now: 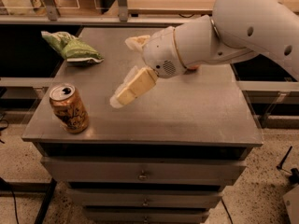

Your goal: Move orange can near green jalapeno chip bag

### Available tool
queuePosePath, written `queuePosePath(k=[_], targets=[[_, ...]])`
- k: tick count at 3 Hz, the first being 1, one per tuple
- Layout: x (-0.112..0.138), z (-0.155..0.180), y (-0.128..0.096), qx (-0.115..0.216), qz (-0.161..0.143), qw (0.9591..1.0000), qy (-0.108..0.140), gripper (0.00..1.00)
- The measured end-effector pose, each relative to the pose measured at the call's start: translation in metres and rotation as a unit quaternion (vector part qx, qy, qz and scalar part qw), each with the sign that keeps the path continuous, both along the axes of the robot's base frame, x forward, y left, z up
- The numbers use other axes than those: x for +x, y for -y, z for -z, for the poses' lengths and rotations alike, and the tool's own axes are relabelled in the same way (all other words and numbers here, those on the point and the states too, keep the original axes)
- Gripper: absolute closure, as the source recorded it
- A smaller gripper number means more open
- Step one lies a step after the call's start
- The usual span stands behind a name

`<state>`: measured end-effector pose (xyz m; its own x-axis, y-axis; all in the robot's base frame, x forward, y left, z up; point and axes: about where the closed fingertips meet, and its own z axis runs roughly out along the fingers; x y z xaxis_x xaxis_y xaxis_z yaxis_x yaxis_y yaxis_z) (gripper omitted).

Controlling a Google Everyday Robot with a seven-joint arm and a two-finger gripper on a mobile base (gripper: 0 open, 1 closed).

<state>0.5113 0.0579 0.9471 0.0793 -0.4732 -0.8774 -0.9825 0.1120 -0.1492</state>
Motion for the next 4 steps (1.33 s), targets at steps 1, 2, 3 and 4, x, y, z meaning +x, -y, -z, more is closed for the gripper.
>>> queuePosePath(k=[1,2,3,4], targets=[[-0.004,0.021,-0.019,0.027,-0.025,0.9989,-0.028,0.0],[-0.017,0.032,-0.037,0.054,-0.051,0.9959,-0.051,0.0],[-0.03,0.038,-0.056,0.082,-0.074,0.9913,-0.071,0.0],[-0.039,0.046,-0.077,0.096,-0.092,0.988,-0.079,0.0]])
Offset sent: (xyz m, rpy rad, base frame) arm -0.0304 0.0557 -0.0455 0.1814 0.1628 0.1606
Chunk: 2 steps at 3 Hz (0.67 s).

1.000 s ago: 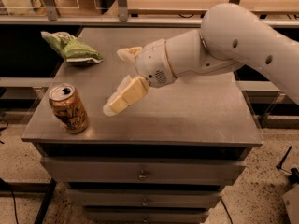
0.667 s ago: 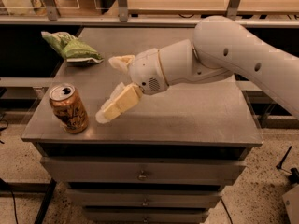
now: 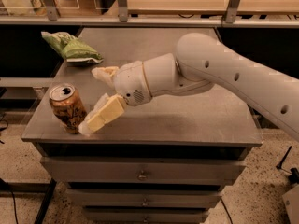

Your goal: Move orange can near green jalapeno chip bag

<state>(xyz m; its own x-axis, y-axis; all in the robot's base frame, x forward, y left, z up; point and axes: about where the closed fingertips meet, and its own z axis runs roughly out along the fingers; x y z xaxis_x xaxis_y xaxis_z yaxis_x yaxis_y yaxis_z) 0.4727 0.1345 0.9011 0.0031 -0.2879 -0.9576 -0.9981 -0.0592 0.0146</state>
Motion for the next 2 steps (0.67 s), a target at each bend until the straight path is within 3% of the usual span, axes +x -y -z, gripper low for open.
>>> queuePosePath(k=[2], targets=[[-0.001,0.001,-0.035,0.038,-0.02,0.9991,-0.002,0.0]])
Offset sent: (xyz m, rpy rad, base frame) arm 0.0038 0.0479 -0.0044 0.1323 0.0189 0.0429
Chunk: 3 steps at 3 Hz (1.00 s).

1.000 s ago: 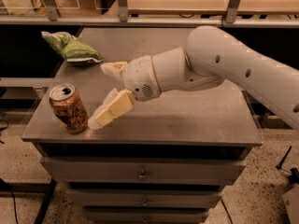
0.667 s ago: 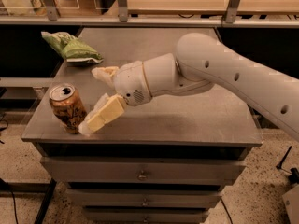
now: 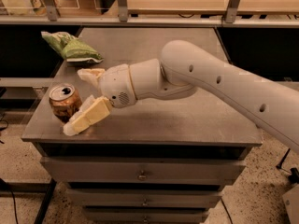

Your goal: Move orange can near green jalapeno chip bag

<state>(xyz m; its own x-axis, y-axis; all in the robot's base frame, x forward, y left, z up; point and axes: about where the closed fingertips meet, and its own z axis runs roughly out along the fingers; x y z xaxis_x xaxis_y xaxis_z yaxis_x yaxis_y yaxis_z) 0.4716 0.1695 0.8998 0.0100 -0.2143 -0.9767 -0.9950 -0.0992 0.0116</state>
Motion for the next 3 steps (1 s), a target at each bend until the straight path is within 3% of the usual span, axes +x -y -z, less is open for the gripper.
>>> queuePosePath(k=[1,3], targets=[[-0.0007,0.0012,-0.0091,0.009,-0.004,0.9999,0.003,0.18],[-0.0016,0.0003,-0.0069,0.022,-0.015,0.9996,-0.001,0.64]])
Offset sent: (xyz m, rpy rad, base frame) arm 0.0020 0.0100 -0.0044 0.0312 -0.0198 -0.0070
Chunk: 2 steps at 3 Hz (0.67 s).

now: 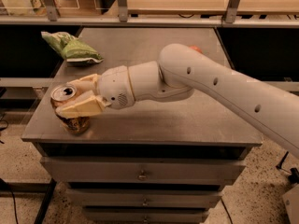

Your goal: Move orange can near green jalapeno chip bag

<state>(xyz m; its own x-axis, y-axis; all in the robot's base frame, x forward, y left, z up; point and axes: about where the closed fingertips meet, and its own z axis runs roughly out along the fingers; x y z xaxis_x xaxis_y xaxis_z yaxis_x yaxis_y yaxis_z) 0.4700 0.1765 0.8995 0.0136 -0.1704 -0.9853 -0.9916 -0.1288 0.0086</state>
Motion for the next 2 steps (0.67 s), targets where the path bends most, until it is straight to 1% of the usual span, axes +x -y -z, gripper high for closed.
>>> queuePosePath(k=[1,2], targets=[[-0.0019,-0.0004,-0.0017,0.0,-0.003,1.0,0.0,0.87],[-0.0033,-0.0008,-0.0033,0.0,-0.005,1.0,0.001,1.0]])
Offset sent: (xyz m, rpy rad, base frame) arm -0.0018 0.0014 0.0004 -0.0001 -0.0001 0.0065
